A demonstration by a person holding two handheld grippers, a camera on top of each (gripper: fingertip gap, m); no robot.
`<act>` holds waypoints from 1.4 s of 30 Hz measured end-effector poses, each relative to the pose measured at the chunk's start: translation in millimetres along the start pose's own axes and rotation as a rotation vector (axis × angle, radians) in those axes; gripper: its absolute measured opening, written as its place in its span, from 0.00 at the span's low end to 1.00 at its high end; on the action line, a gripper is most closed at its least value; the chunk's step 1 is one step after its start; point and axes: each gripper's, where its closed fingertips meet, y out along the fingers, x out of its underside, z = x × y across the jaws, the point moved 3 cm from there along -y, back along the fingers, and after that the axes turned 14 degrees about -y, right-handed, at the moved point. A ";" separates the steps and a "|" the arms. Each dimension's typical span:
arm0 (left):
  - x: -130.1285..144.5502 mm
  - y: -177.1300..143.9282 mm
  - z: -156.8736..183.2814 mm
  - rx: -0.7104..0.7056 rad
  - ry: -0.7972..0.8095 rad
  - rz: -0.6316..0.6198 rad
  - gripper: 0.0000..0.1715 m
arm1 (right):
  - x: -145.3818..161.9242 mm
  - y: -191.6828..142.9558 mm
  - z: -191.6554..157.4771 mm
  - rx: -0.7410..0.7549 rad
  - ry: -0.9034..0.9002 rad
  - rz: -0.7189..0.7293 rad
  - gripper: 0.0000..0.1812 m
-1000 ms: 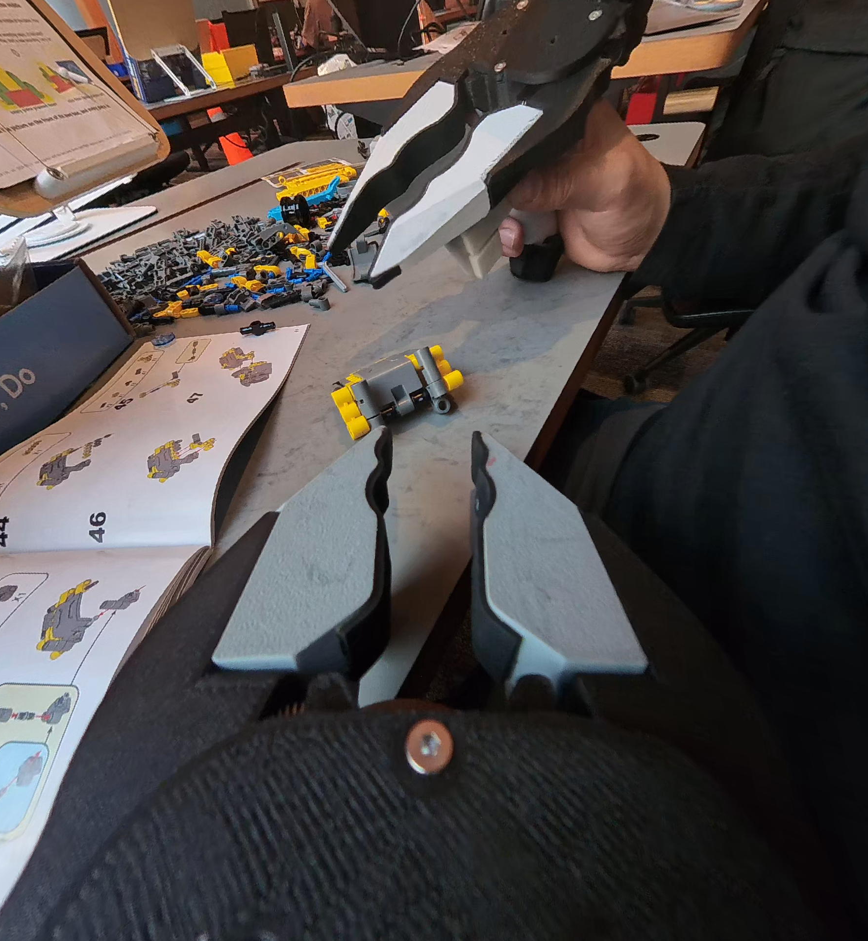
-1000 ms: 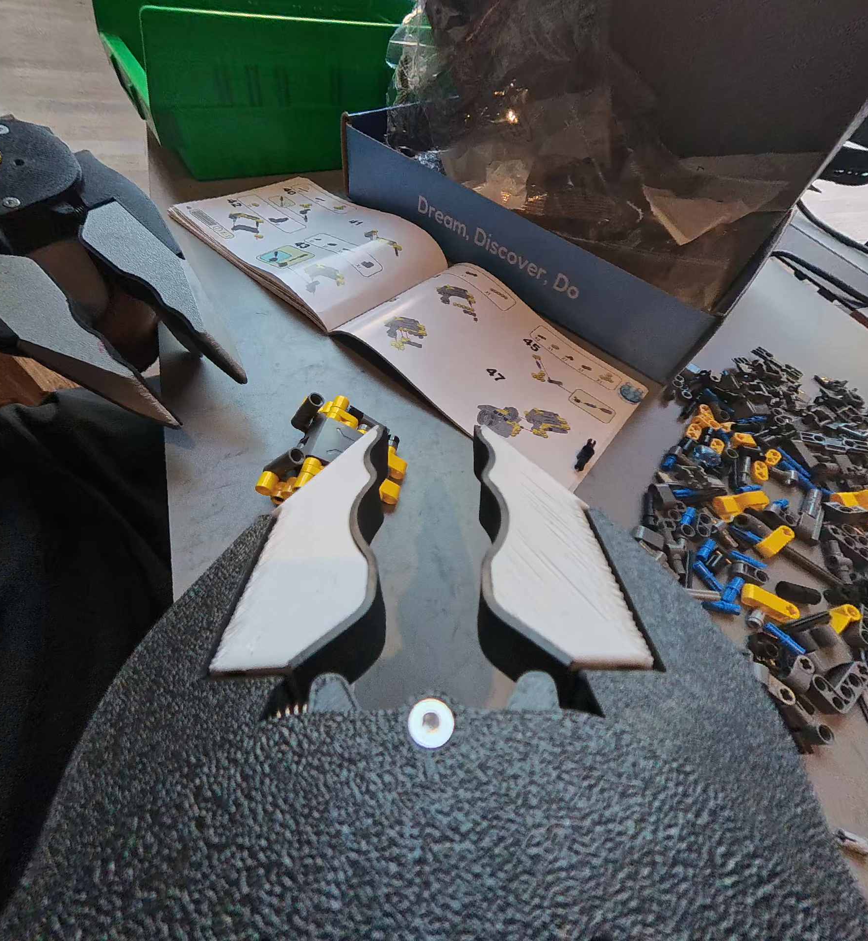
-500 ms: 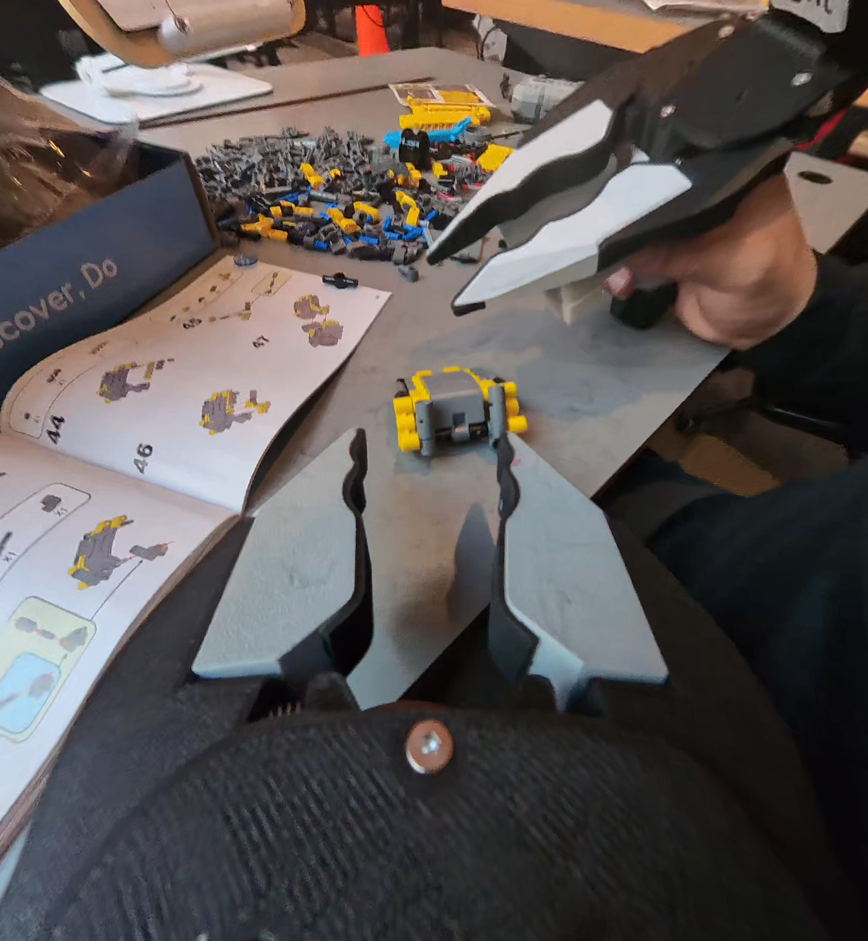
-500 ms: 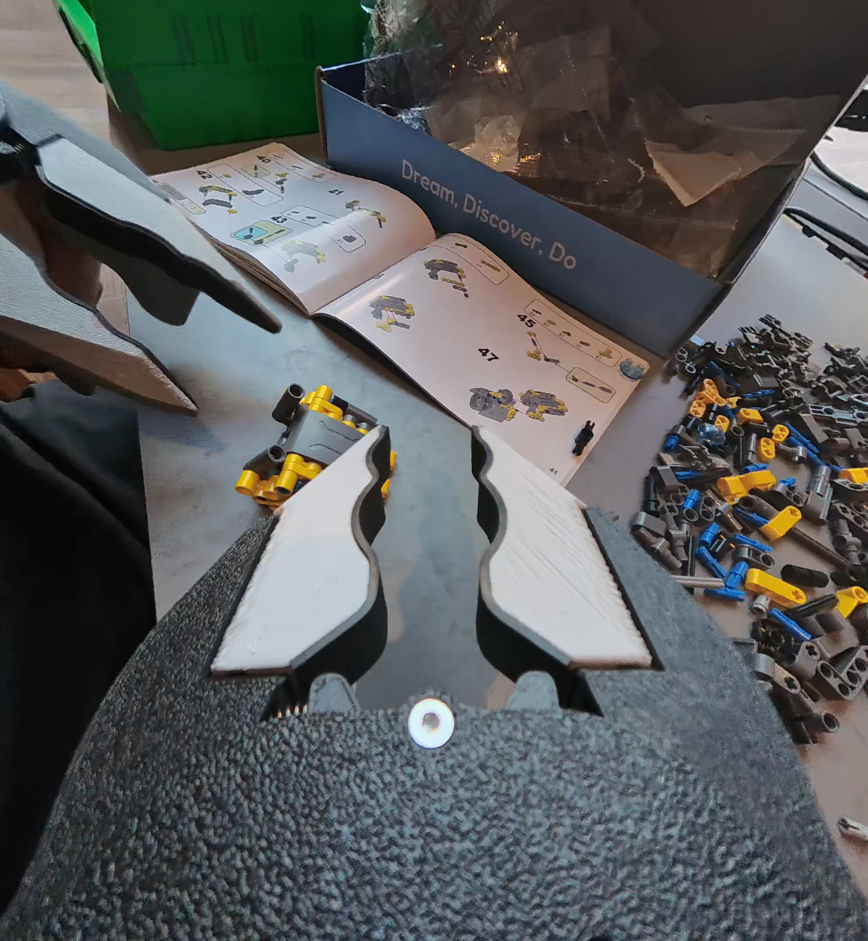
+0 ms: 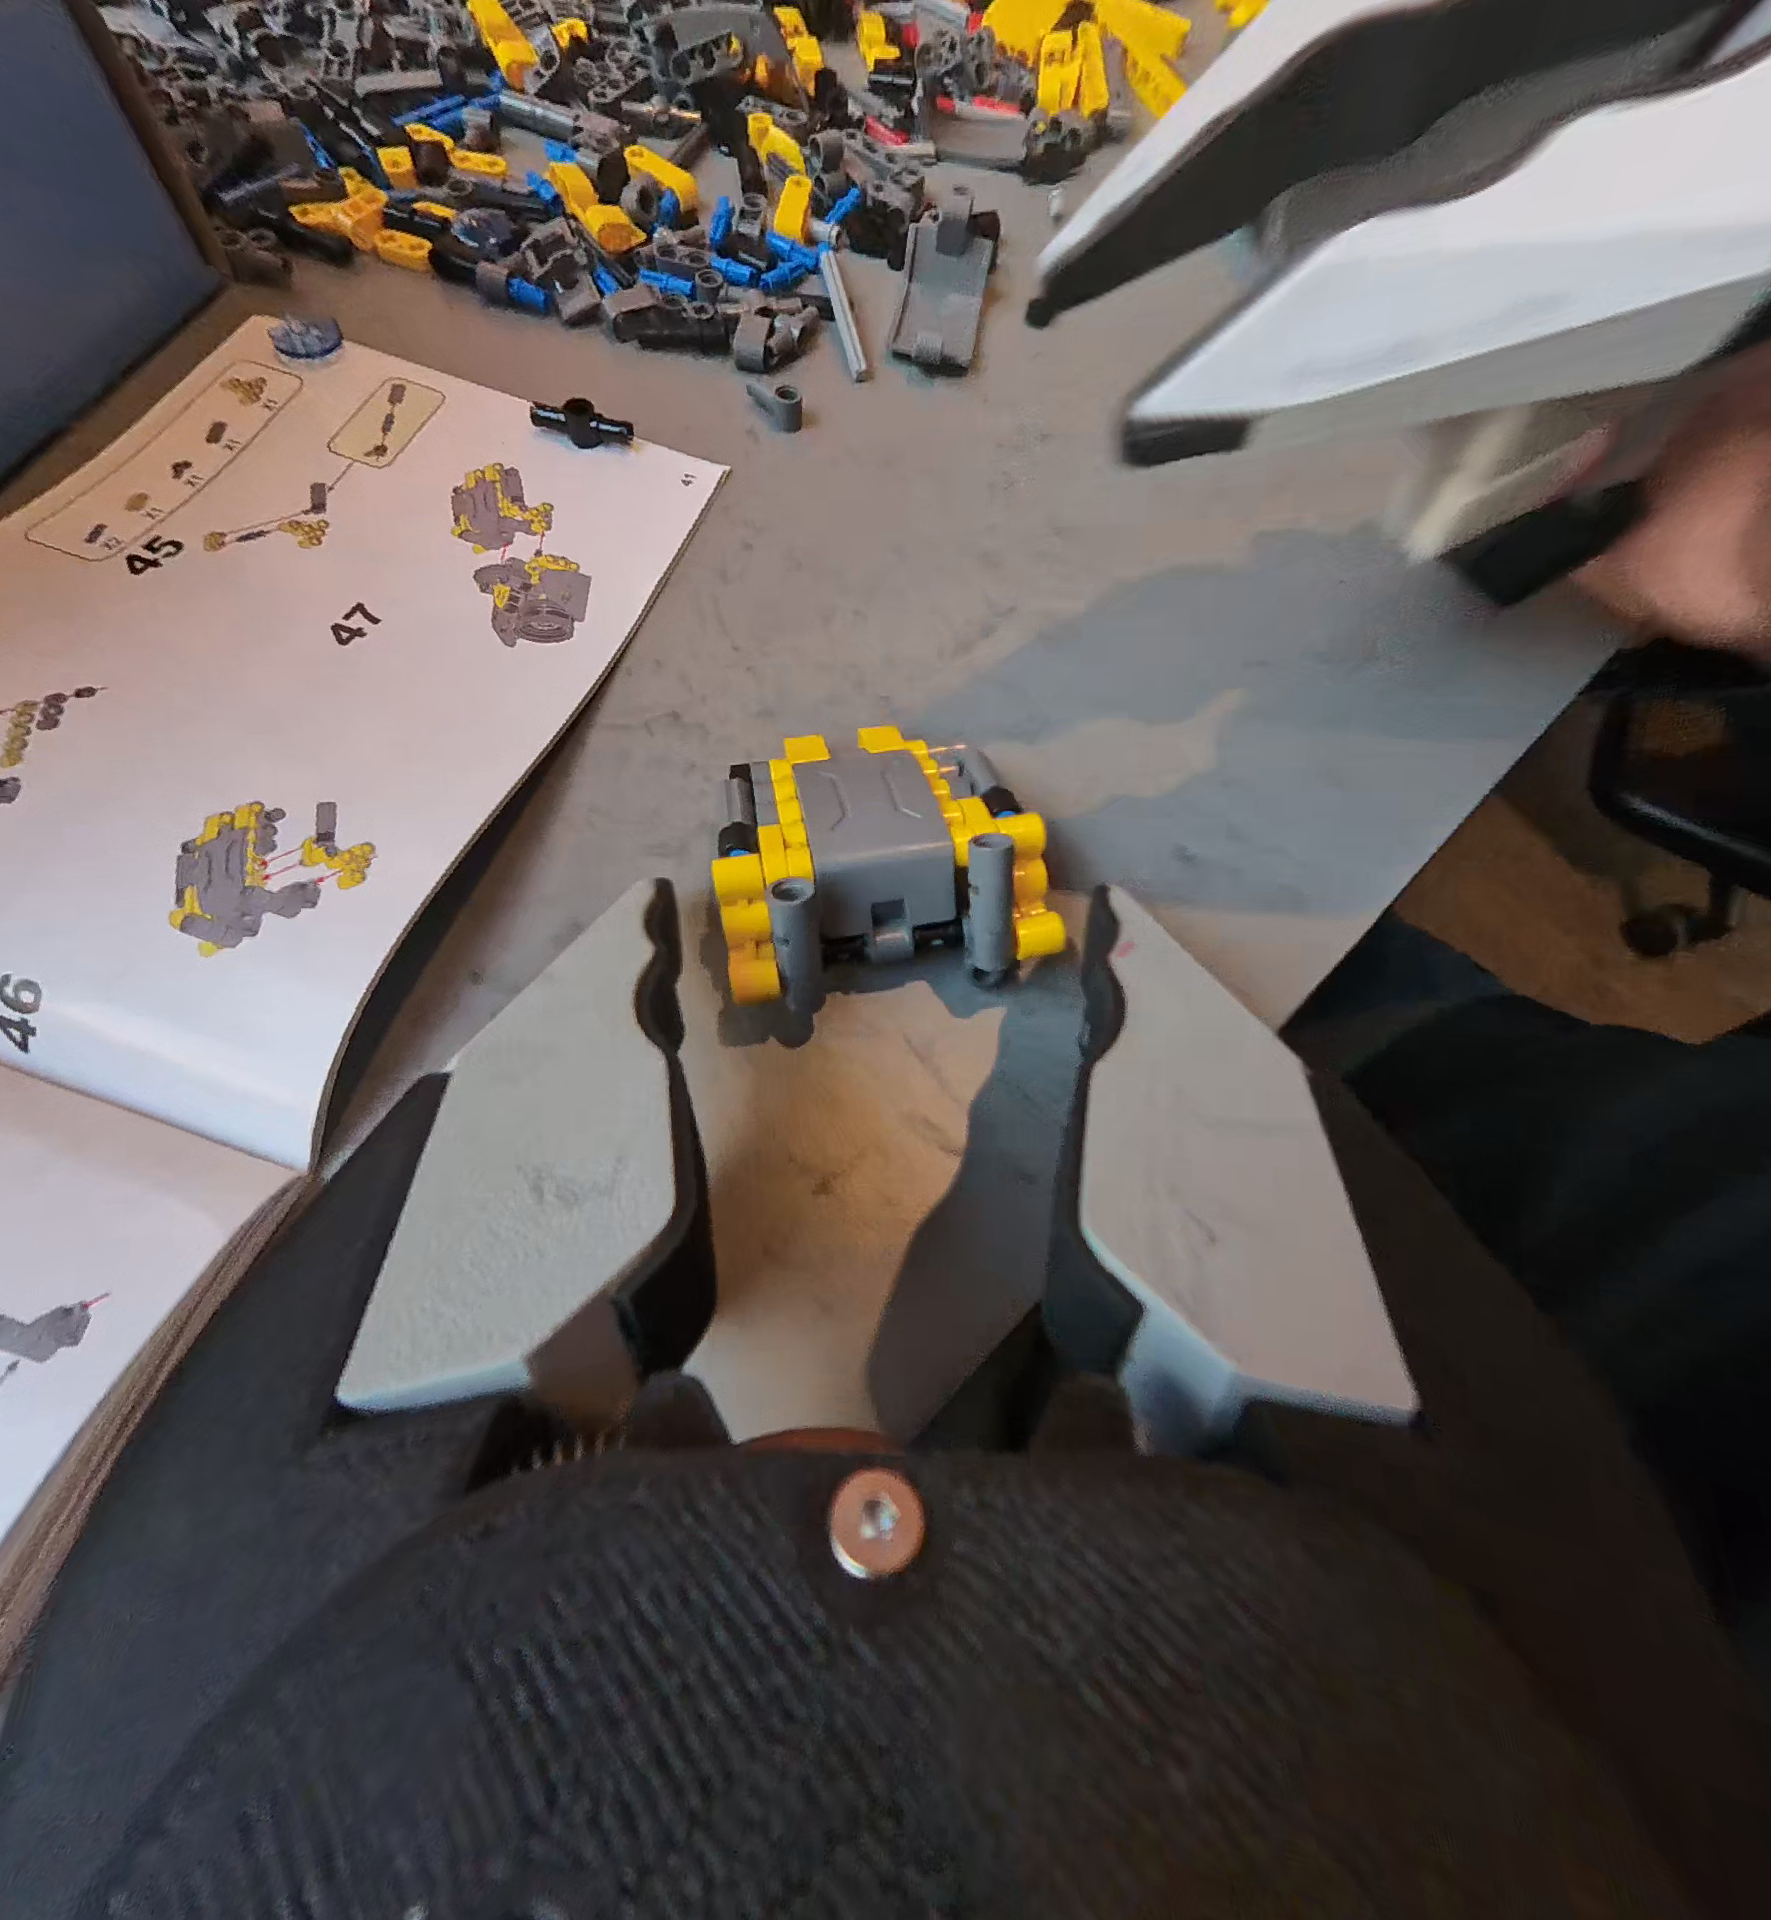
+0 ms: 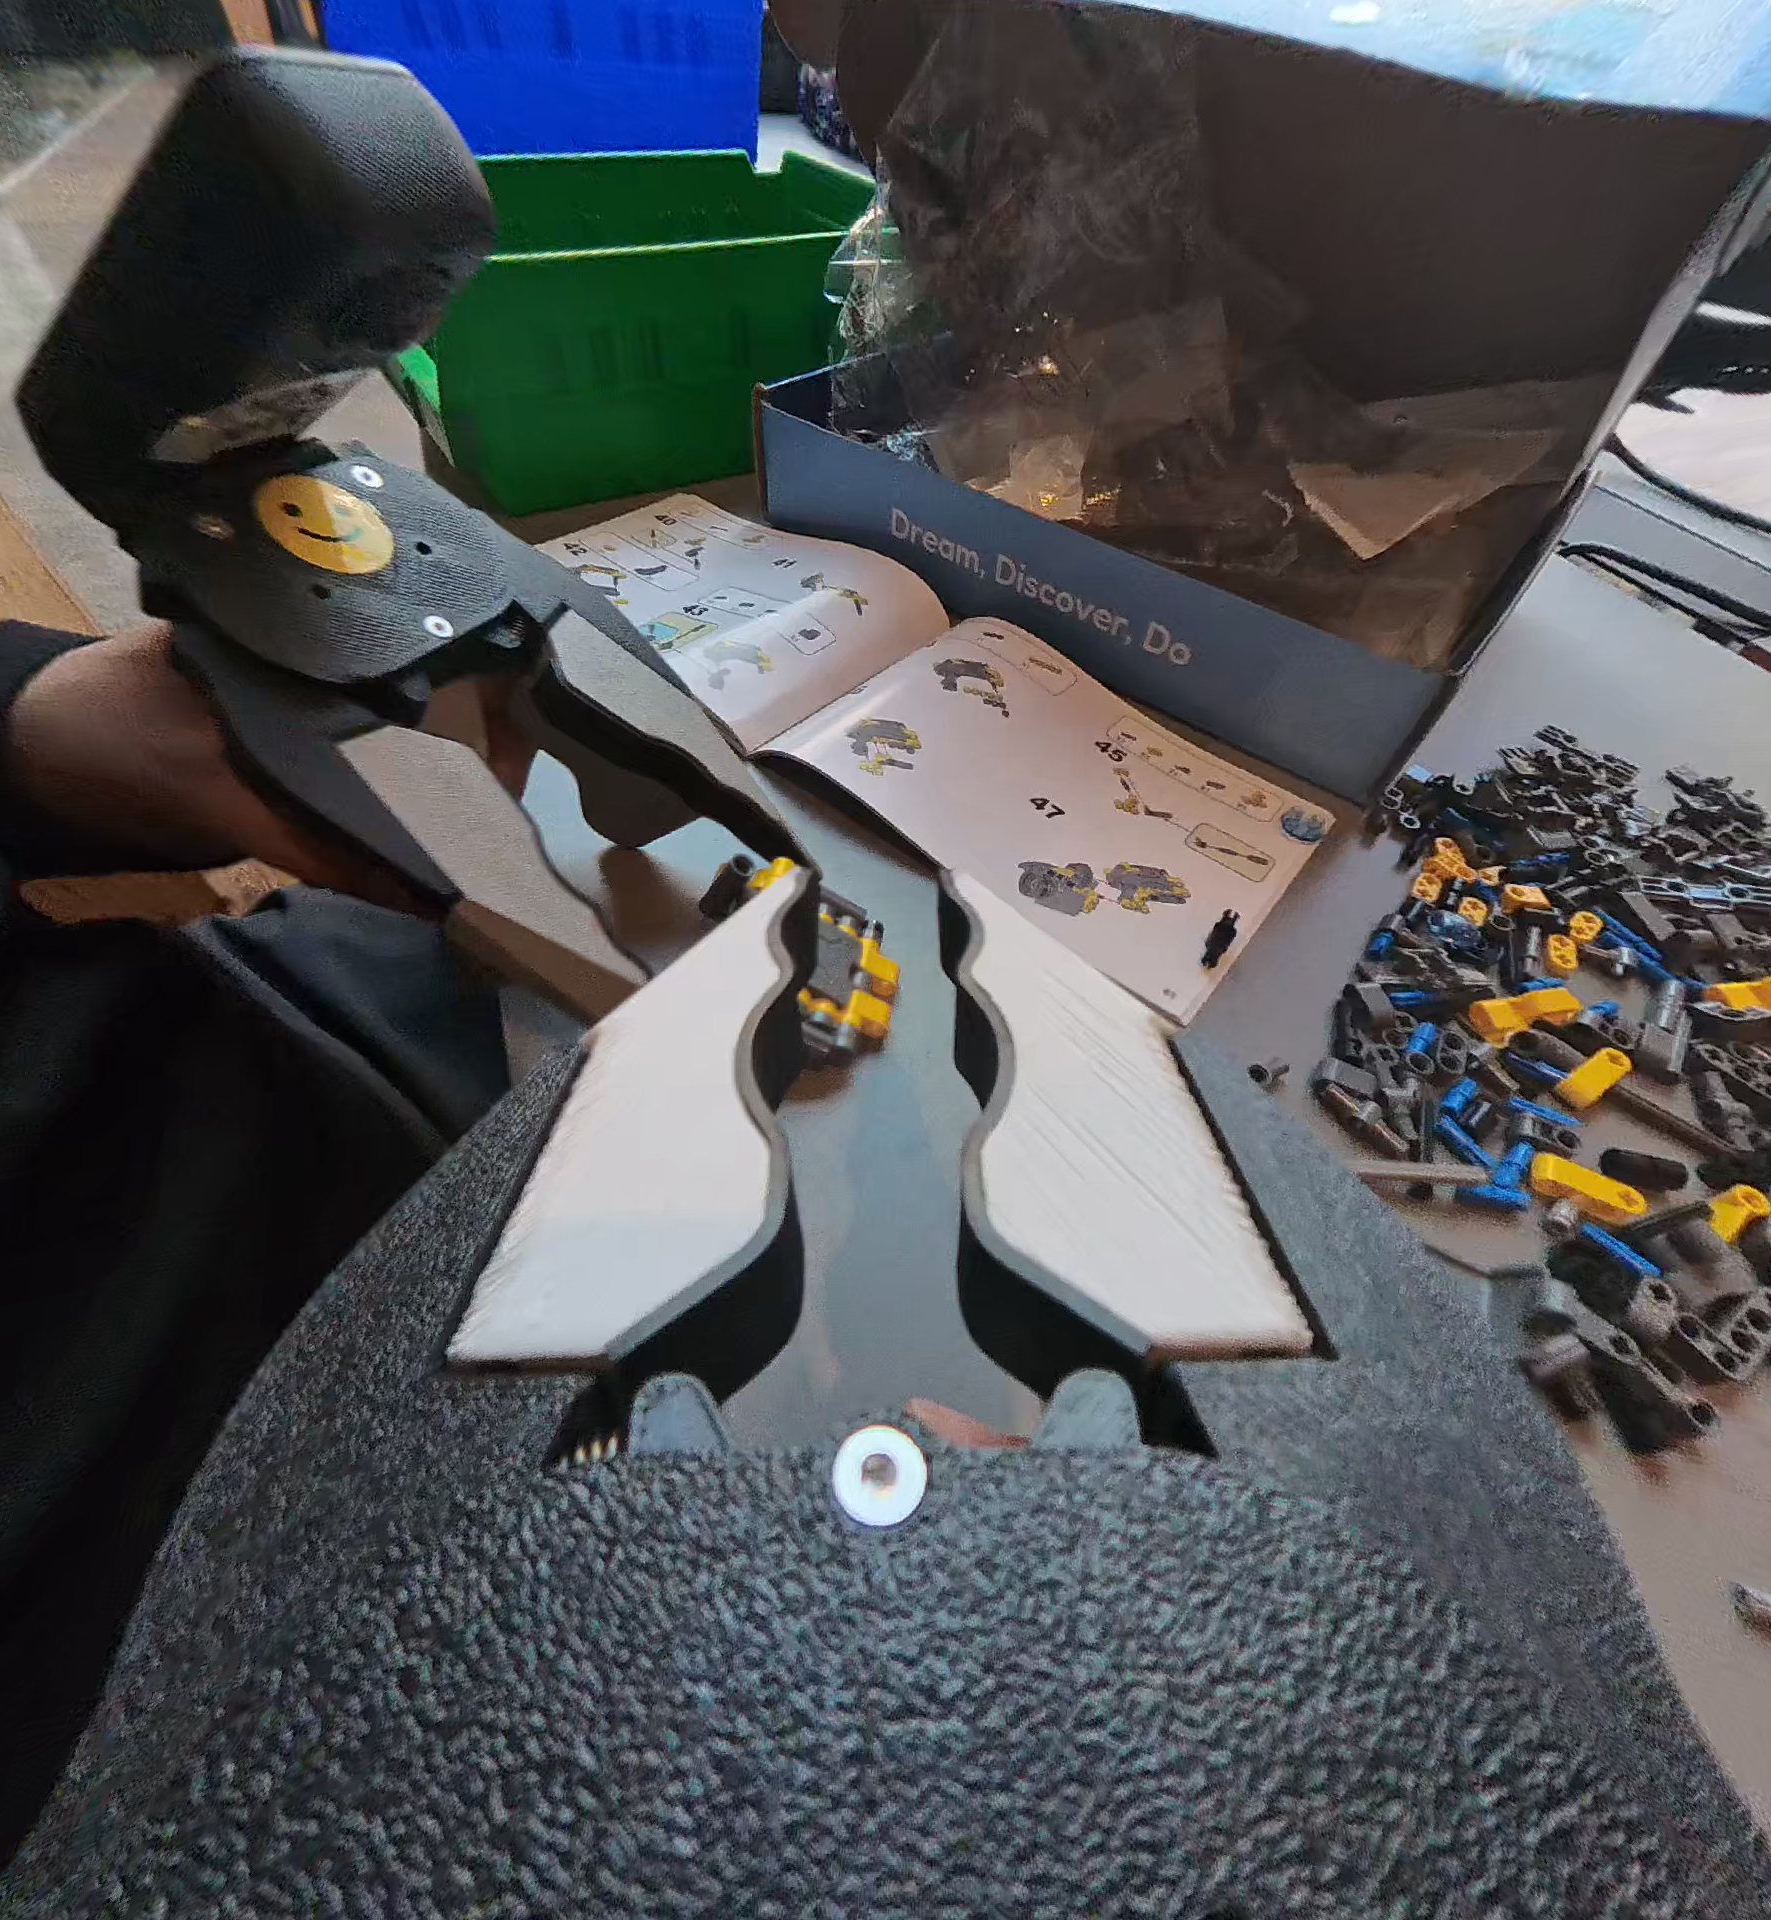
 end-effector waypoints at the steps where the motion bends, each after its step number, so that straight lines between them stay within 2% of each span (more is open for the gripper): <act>1: 0.0 1.0 -1.1 -0.009 0.017 -0.005 0.41 | -3.8 -9.2 -0.8 0.005 0.000 -0.006 0.14; 2: 0.0 1.4 -1.8 -0.014 0.028 -0.006 0.37 | -10.1 -21.7 -0.3 0.011 0.001 -0.008 0.17; 5: -0.6 0.9 -3.2 -0.010 0.034 0.002 0.37 | -37.6 -82.4 14.5 0.057 -0.005 0.013 0.16; 7: -1.3 0.1 -3.4 -0.002 0.024 0.011 0.37 | -38.1 -137.4 44.9 0.158 -0.009 -0.049 0.16; 8: -1.3 -0.4 -3.3 0.005 0.022 0.014 0.37 | -29.0 -166.5 62.4 0.203 -0.010 -0.108 0.16; 10: -1.0 -1.9 -3.5 0.016 0.026 0.019 0.37 | 10.4 -222.7 91.7 0.229 -0.009 -0.281 0.20; 12: -0.2 -3.5 -6.3 0.009 0.033 0.014 0.37 | 61.7 -273.6 111.2 0.208 -0.004 -0.441 0.32; 15: -0.4 -5.7 -7.4 0.035 0.018 0.013 0.37 | 130.9 -325.5 124.0 0.124 0.019 -0.662 0.41; 18: -1.0 -6.8 -7.3 0.061 -0.002 0.009 0.37 | 158.6 -331.0 132.9 0.015 0.006 -0.762 0.42; 21: -0.8 -6.7 -7.5 0.064 -0.001 -0.001 0.37 | 169.9 -314.2 137.1 -0.142 -0.082 -0.814 0.42; 24: 0.5 -6.1 -8.1 0.054 0.020 -0.016 0.37 | 184.2 -298.0 150.7 -0.194 -0.162 -0.882 0.39; 29: -3.0 -5.1 -8.3 0.055 0.035 -0.029 0.37 | 197.2 -283.4 144.8 -0.404 -0.197 -0.890 0.39; 34: -17.5 0.5 -5.7 0.059 -0.003 -0.002 0.37 | 204.6 -273.9 140.0 -0.542 -0.166 -0.904 0.39; 37: -18.7 1.1 -6.0 0.033 0.014 -0.006 0.37 | 202.7 -274.2 136.1 -0.567 -0.110 -0.873 0.38; 42: -4.4 -1.0 -11.4 -0.015 0.062 -0.060 0.37 | 204.8 -286.4 136.8 -0.500 -0.013 -0.849 0.35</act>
